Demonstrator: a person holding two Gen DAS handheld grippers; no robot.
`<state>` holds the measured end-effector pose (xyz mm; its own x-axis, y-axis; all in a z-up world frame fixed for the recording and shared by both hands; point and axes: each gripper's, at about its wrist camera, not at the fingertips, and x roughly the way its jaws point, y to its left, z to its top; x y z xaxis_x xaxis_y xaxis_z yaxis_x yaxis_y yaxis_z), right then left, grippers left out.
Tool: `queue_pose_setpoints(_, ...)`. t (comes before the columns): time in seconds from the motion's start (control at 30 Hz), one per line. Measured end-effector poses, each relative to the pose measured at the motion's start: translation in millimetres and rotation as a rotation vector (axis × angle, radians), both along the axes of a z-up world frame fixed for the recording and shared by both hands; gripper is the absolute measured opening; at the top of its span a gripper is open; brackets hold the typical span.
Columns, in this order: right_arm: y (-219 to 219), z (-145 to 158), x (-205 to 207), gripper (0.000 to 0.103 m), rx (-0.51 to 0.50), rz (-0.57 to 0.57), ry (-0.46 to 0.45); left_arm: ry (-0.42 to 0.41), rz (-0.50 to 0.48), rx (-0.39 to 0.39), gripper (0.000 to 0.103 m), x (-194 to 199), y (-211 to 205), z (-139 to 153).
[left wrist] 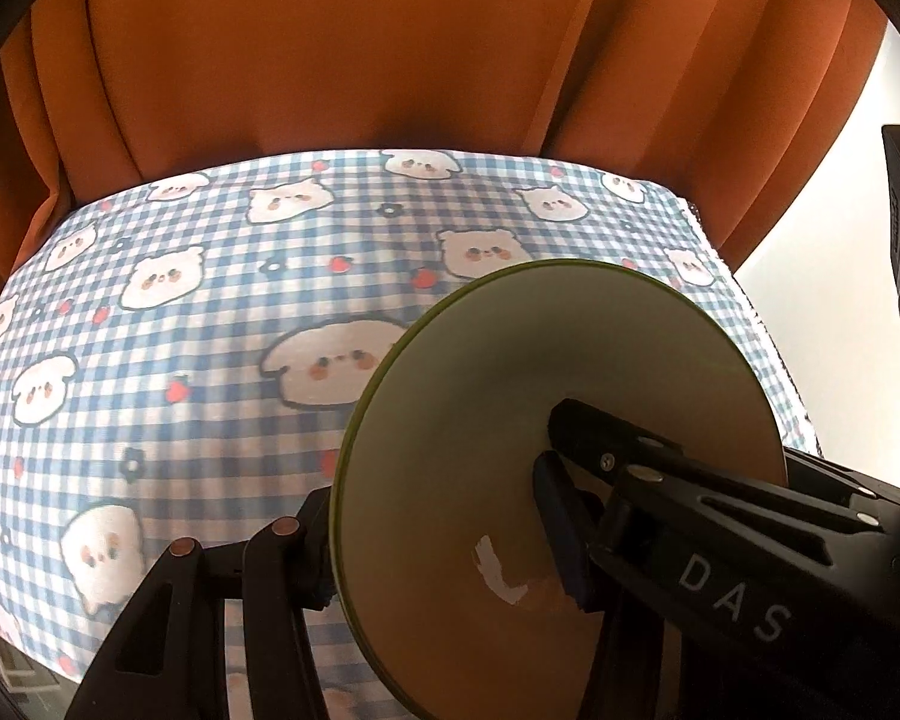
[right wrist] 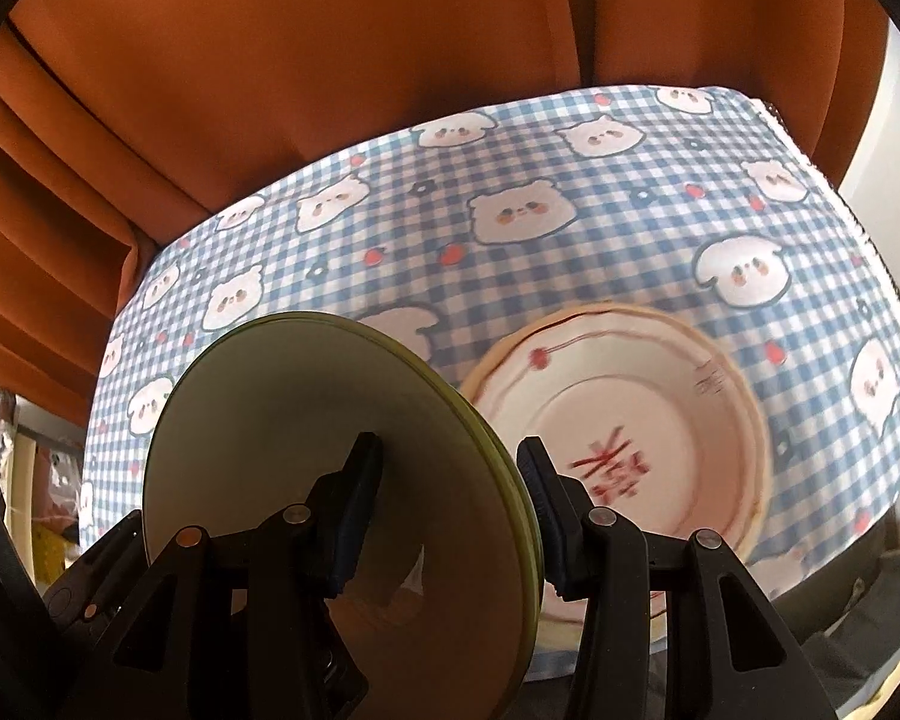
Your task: Organize plates and bowls
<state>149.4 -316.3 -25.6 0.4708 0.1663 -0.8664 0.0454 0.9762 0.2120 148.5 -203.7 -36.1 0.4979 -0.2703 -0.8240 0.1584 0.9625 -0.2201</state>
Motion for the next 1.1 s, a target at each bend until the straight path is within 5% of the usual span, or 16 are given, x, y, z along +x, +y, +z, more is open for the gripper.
queue_pose_setpoints(0.5, -85, -20, 17, 0.050, -0.031, 0.041, 0.060, 0.075, 0.045, -0.031, 0.054, 14, -80, -28)
queue_pose_setpoints(0.77, -100, -38, 31, 0.050, -0.031, 0.045, 0.110, 0.109, 0.053, -0.014, 0.054, 26, -93, -42)
queue_pose_setpoints(1.1, -100, -42, 42, 0.051, -0.059, 0.113, 0.043, 0.073, 0.121, 0.061, 0.058, 28, -102, -45)
